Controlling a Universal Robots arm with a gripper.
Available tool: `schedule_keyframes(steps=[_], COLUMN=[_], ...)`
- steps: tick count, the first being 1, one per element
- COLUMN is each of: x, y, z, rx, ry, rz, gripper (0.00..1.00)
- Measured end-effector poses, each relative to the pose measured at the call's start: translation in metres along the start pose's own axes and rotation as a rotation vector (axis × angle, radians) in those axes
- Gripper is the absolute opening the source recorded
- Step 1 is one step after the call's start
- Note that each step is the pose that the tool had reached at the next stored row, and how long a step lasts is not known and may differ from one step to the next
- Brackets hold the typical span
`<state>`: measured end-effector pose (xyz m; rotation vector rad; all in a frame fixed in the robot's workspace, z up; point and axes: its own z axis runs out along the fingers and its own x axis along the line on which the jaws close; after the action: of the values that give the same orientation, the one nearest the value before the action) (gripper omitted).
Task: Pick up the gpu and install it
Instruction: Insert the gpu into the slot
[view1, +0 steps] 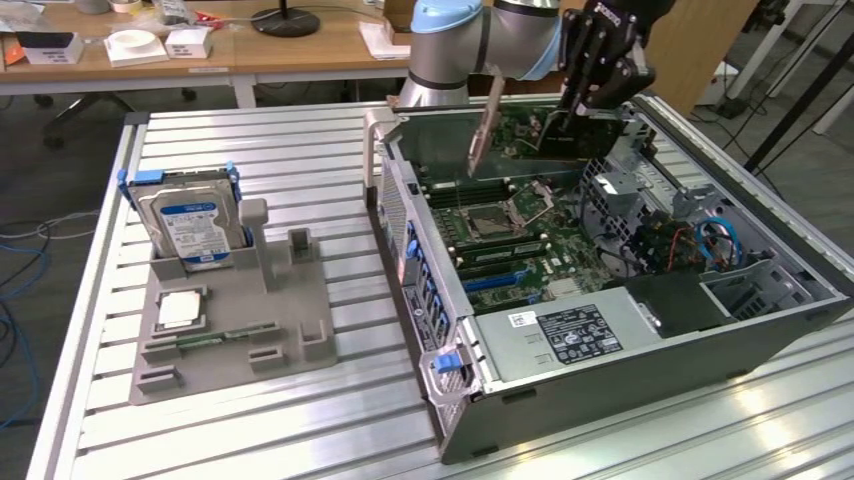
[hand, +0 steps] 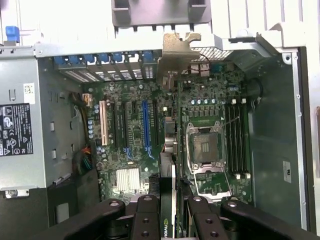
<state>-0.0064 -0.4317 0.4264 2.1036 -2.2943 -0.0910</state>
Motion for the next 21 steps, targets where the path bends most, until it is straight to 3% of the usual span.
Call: schedule_keyframes(steps=[21], x=[0.0], y=[-0.0005], z=[-0.0001], rx=[-0.0027], ry=[0.0085], rz=[-0.136], gripper=[0.26])
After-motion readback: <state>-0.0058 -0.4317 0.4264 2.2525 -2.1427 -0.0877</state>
